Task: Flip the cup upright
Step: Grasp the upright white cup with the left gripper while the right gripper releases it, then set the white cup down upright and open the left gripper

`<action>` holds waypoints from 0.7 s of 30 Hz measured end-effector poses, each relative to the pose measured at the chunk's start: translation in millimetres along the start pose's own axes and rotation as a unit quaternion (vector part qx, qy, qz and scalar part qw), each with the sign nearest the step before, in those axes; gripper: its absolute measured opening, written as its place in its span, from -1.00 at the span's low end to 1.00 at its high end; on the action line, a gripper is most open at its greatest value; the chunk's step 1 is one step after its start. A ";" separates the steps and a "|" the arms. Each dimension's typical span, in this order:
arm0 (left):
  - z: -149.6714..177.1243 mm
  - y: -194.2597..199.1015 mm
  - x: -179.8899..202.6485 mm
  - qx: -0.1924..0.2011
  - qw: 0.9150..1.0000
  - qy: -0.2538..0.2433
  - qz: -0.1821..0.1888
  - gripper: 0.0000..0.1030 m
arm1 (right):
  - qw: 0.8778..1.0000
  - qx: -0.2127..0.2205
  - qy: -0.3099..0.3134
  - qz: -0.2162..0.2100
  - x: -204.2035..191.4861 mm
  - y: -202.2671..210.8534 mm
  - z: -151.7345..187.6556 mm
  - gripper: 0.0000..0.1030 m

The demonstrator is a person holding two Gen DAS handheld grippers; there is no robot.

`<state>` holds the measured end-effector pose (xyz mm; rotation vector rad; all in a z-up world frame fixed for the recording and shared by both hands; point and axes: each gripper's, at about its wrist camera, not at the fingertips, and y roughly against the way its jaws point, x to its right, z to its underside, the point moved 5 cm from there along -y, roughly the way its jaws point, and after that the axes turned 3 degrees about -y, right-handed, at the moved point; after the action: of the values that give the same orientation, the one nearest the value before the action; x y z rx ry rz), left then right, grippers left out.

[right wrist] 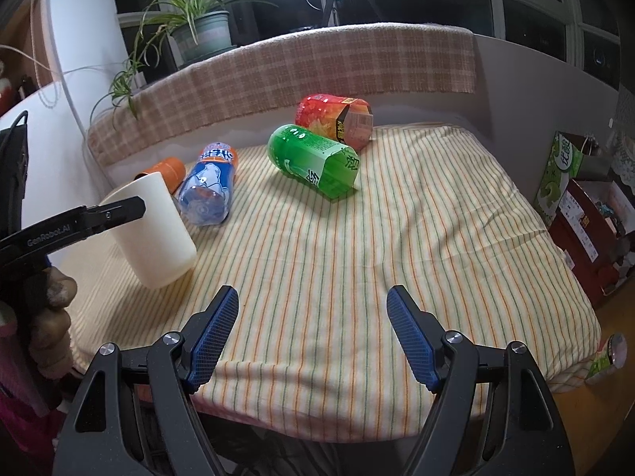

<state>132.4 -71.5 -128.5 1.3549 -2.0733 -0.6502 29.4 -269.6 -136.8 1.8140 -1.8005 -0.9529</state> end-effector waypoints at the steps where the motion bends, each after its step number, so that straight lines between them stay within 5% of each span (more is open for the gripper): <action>1: -0.6 -0.1 0.3 0.003 1.000 -0.003 -0.004 0.42 | 1.000 0.000 0.000 0.000 -0.2 0.0 -0.1 0.50; 21: 7.4 -7.6 9.5 0.031 0.996 -0.063 -0.058 0.42 | 1.000 0.002 0.008 0.007 -3.0 -1.4 -0.9 0.50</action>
<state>129.1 -82.4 -137.0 1.5145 -2.1406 -0.7442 31.2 -266.7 -136.7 1.8044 -1.8055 -0.9274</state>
